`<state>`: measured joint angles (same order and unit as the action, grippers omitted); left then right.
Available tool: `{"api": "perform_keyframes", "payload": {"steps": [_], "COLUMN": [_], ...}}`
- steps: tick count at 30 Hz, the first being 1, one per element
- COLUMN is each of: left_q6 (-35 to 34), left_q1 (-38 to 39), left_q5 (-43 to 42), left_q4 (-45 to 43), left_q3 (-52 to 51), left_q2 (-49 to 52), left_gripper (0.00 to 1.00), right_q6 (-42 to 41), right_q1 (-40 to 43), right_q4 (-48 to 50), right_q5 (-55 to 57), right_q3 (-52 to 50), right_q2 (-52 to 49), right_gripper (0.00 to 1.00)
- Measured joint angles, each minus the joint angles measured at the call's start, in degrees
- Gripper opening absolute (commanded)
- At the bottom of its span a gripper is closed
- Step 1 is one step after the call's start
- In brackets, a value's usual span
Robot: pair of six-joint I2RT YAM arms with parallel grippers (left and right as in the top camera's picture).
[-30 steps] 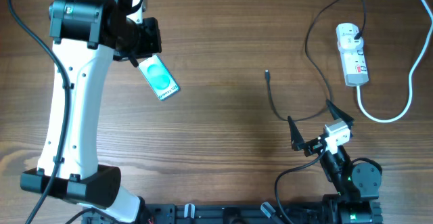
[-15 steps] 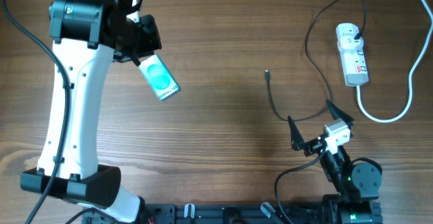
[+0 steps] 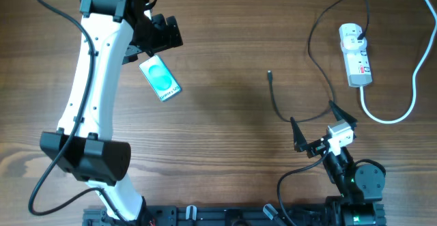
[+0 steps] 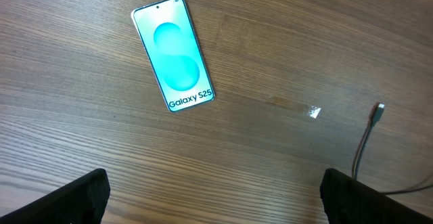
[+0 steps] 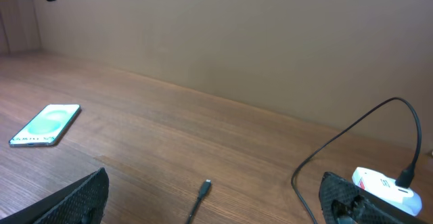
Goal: Plug charger to phone and switch on socket
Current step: 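Raise the left arm and move the left gripper over the phone, then lower the left gripper and grasp the phone's top edge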
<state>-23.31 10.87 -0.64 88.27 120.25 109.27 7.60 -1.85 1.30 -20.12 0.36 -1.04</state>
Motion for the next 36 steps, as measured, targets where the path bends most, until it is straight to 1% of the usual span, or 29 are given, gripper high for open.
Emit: {"api": "perform_keyframes", "payload": {"steps": [10,16,18,21,25,27,32,36], "left_q6": [-0.9,-5.7,-7.1,-9.0,-9.6,-9.8,-9.8,-9.7], "left_q1": [0.0,0.0,0.0,0.0,0.0,0.0,0.0,0.0], "left_q5": [0.0,0.4,0.8,0.8,0.9,0.9,1.3,2.6], "left_q4": [-1.7,-3.4,-6.3,-12.1,-19.0,-21.1,-26.1,-26.7], "left_q3": [0.0,-0.9,-2.9,-9.4,-17.1,-19.6,-22.3,-22.3], "left_q2": [5.1,7.1,7.1,7.3,7.3,7.4,7.4,7.4], "left_gripper": [1.00,1.00,1.00,1.00,1.00,1.00,1.00,1.00], "right_q6": [0.0,0.0,0.0,0.0,0.0,0.0,0.0,0.0], "right_q1": [0.0,0.0,0.0,0.0,0.0,0.0,0.0,0.0], "right_q4": [0.0,0.0,0.0,0.0,0.0,0.0,0.0,0.0], "right_q5": [0.0,0.0,0.0,0.0,0.0,0.0,0.0,0.0], "right_q3": [0.0,0.0,0.0,0.0,0.0,0.0,0.0,0.0], "right_q2": [0.0,0.0,0.0,0.0,0.0,0.0,0.0,0.0], "right_gripper": [1.00,1.00,1.00,1.00,1.00,1.00,1.00,1.00]}}
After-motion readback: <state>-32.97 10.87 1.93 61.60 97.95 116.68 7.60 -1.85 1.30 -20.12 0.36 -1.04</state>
